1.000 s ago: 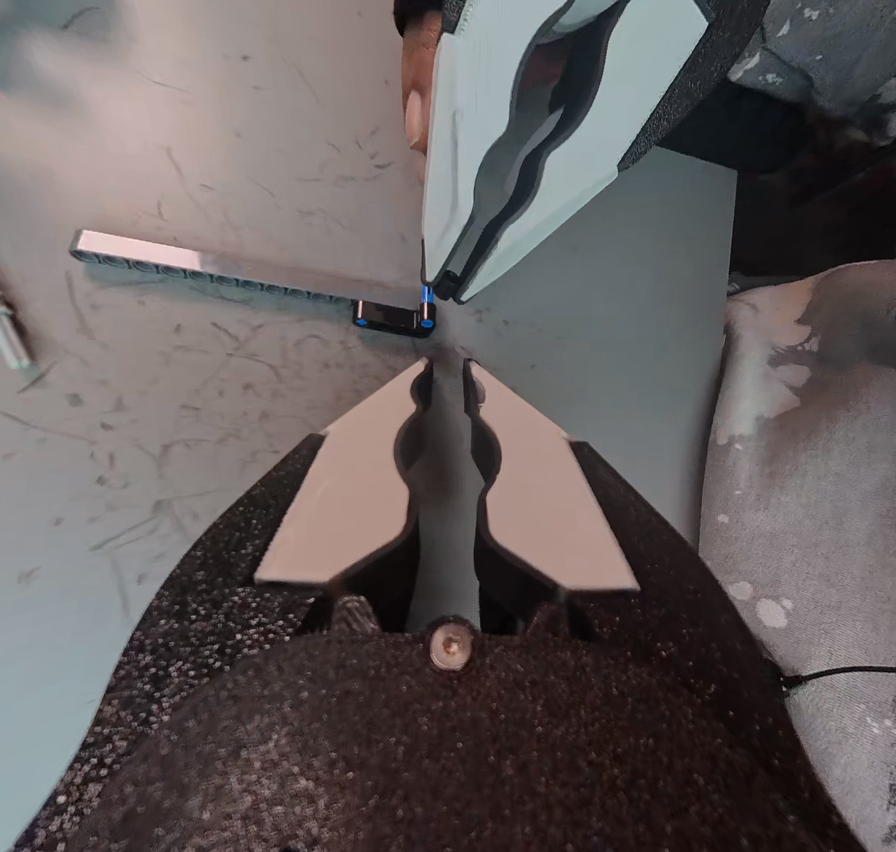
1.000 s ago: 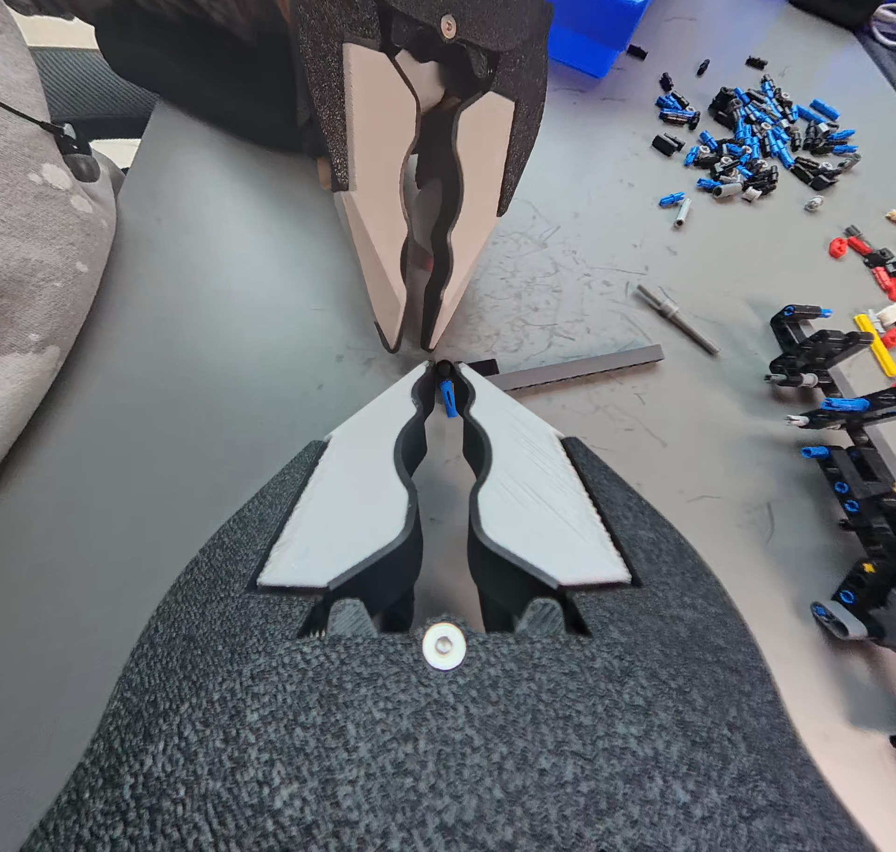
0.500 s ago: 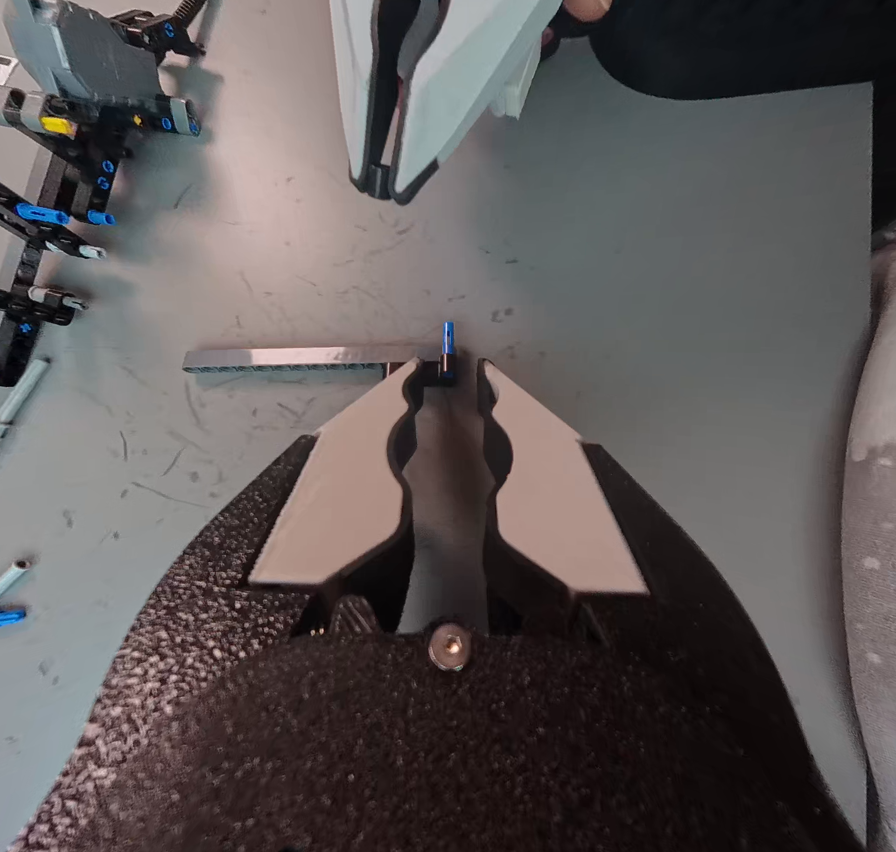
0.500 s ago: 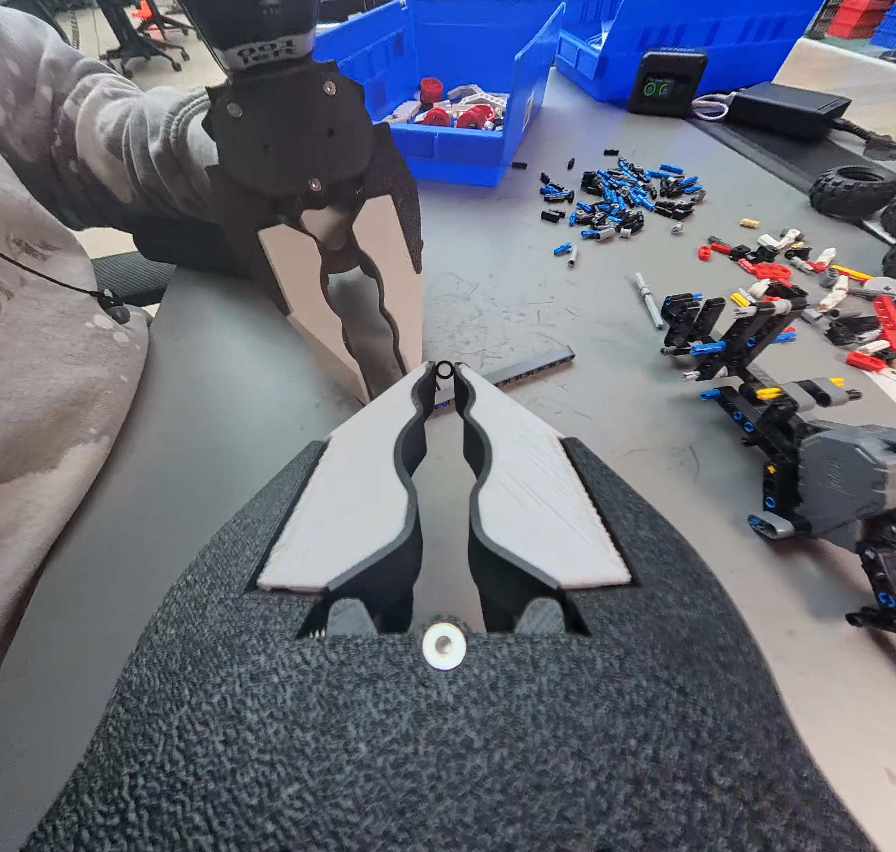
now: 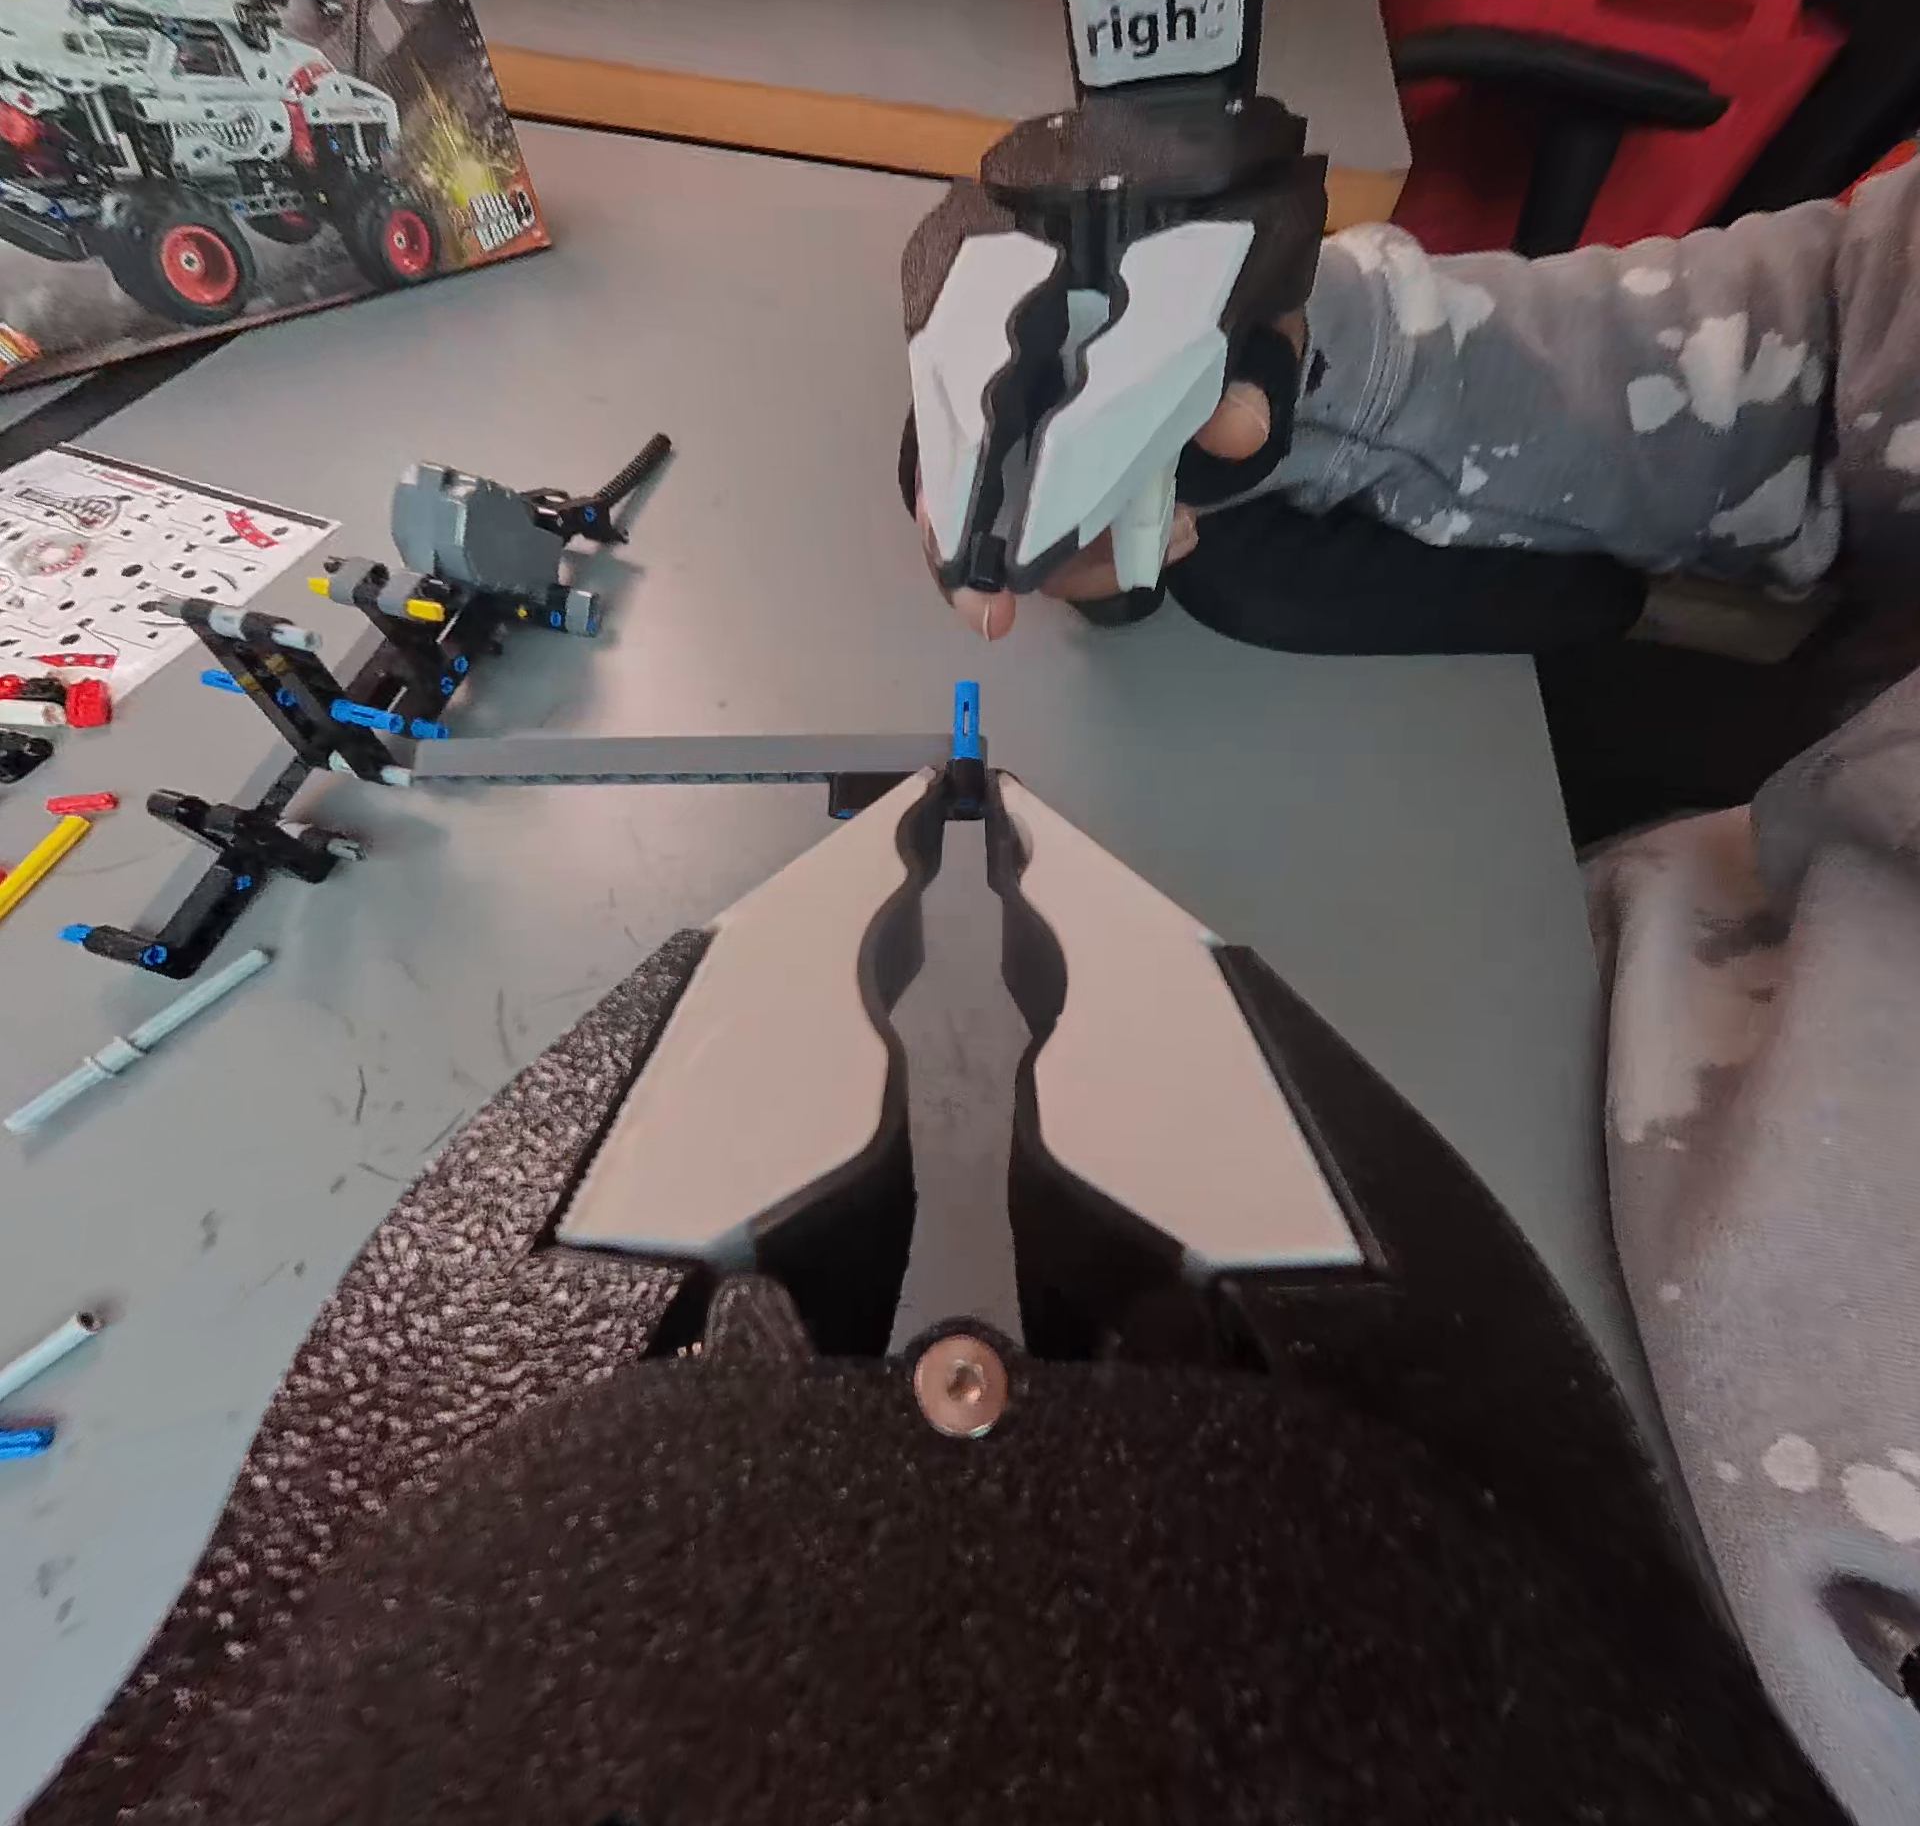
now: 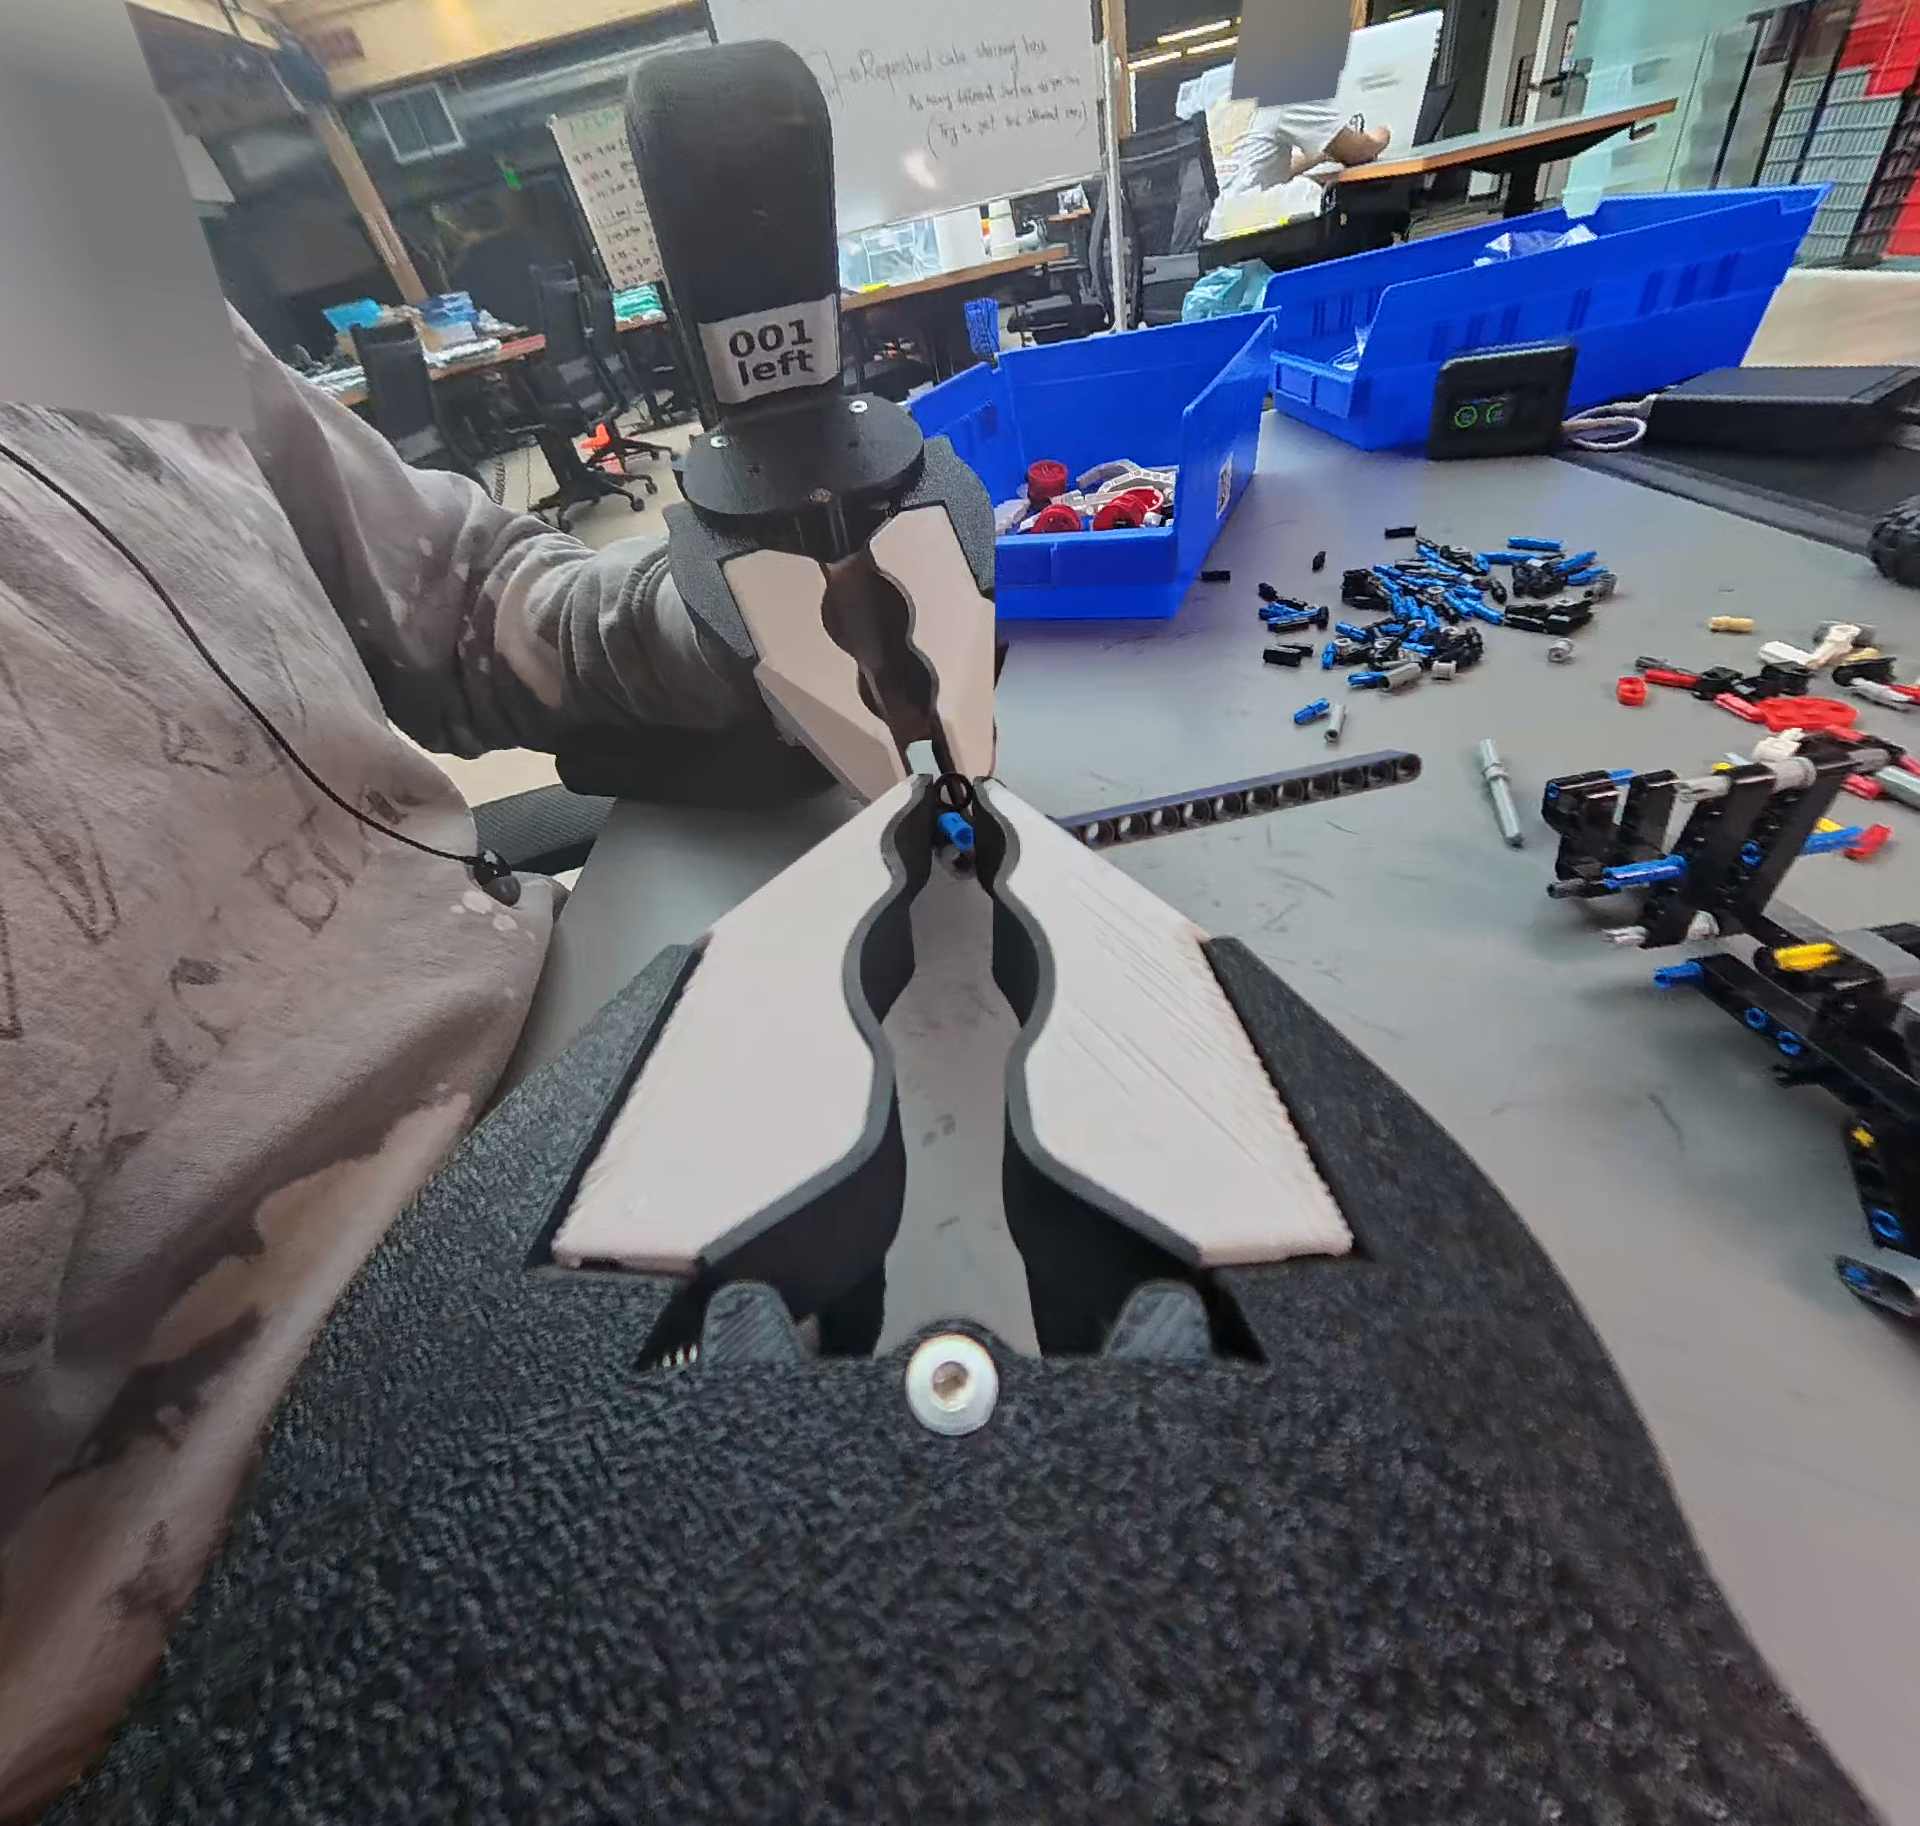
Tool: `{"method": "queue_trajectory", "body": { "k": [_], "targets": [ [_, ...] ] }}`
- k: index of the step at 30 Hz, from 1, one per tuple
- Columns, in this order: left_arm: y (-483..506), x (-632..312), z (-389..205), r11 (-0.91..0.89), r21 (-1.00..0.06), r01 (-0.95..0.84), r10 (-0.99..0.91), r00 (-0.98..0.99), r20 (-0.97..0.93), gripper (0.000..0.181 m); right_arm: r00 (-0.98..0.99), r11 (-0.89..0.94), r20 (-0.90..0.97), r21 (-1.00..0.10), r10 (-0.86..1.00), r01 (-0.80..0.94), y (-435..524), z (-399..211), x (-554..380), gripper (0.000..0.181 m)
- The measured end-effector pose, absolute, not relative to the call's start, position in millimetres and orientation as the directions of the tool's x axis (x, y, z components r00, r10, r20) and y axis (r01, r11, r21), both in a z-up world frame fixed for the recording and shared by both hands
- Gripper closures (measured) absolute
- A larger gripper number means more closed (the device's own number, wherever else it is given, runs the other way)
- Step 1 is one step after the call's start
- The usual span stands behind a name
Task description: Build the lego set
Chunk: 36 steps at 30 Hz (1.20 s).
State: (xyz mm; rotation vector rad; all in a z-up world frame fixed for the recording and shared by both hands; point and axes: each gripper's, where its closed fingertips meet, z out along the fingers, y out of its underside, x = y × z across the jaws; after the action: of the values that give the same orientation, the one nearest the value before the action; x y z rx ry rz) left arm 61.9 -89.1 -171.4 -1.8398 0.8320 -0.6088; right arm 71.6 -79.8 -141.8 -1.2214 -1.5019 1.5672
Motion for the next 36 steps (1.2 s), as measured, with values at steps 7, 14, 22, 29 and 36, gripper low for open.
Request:
{"method": "queue_trajectory", "body": {
  "k": [7,14,22,29,36],
  "targets": [
    [-94.1,60.3,-158.6,-0.251,-0.940,-0.229,-0.772,0.634,0.052,0.172,-0.404,-0.182,-0.231,-0.971,0.885,0.156,-89.7,-142.4,65.0,0.175],
    [-98.0,59.2,-154.1,-0.235,-0.948,-0.214,-0.780,0.623,0.053,0.172,-0.431,-0.224,-0.273,-0.961,0.860,0.161,-93.2,-140.0,62.5,0.175],
    [-97.3,57.4,-146.3,-0.277,-0.957,-0.083,-0.766,0.620,0.168,0.172,-0.433,-0.293,-0.322,-0.947,0.842,0.134,-92.5,-133.1,59.3,0.175],
    [-98.9,59.2,-146.1,-0.353,-0.935,0.025,-0.764,0.569,0.304,0.173,-0.441,-0.311,-0.340,-0.940,0.831,0.139,-94.0,-132.2,58.5,0.175],
    [-100.6,61.3,-147.0,-0.360,-0.933,0.020,-0.768,0.561,0.308,0.173,-0.457,-0.273,-0.319,-0.948,0.830,0.165,-95.5,-135.2,61.6,0.175]
  ]
}}
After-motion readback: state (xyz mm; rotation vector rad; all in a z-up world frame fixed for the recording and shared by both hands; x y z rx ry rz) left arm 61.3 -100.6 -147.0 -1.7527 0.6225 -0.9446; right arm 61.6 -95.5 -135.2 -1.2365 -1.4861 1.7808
